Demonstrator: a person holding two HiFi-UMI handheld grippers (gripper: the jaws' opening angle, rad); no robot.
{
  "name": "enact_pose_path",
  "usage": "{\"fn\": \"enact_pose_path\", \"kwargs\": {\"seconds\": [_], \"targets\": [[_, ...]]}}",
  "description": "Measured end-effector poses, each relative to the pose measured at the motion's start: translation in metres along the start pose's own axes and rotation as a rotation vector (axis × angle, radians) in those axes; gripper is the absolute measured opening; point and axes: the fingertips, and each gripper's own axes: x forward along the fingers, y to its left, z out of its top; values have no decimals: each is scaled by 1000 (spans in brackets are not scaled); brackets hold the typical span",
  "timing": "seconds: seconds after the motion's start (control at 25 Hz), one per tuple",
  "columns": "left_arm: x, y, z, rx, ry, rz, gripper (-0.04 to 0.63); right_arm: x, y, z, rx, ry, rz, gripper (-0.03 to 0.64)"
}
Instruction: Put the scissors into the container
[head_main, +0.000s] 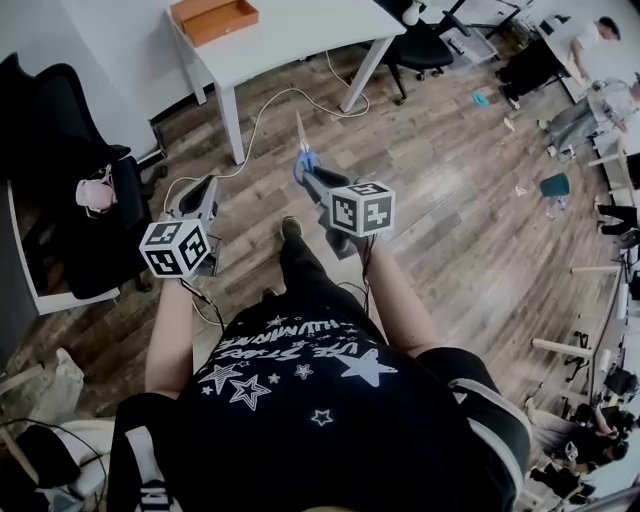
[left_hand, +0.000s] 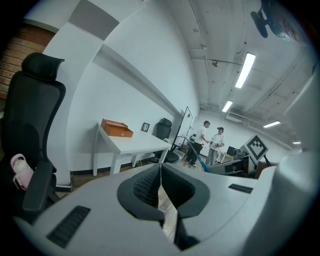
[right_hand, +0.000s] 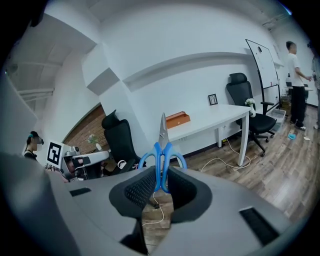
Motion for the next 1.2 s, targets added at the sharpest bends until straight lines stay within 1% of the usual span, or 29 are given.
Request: {"fn": "enact_pose_path", "kwargs": {"seconds": [0.2, 0.36, 0.56, 0.76, 1.04, 1.2], "targets": [[49, 30, 10, -10, 17, 25, 23, 46, -32, 26, 10, 8, 22, 97], [108, 46, 30, -5, 31, 35, 23, 82, -74, 61, 26, 15, 38, 97], [188, 58, 69, 14, 38, 50, 23, 125, -135, 127, 36, 6, 57, 97], [252, 65, 108, 10, 24, 93, 23, 153, -184, 193, 14, -16, 95, 97], [316, 87, 143, 43, 8, 156, 23, 201, -234, 245, -1, -11, 142, 97], [329, 104, 160, 27, -26, 213, 23, 222, -247, 266, -37, -1, 177, 97]]}}
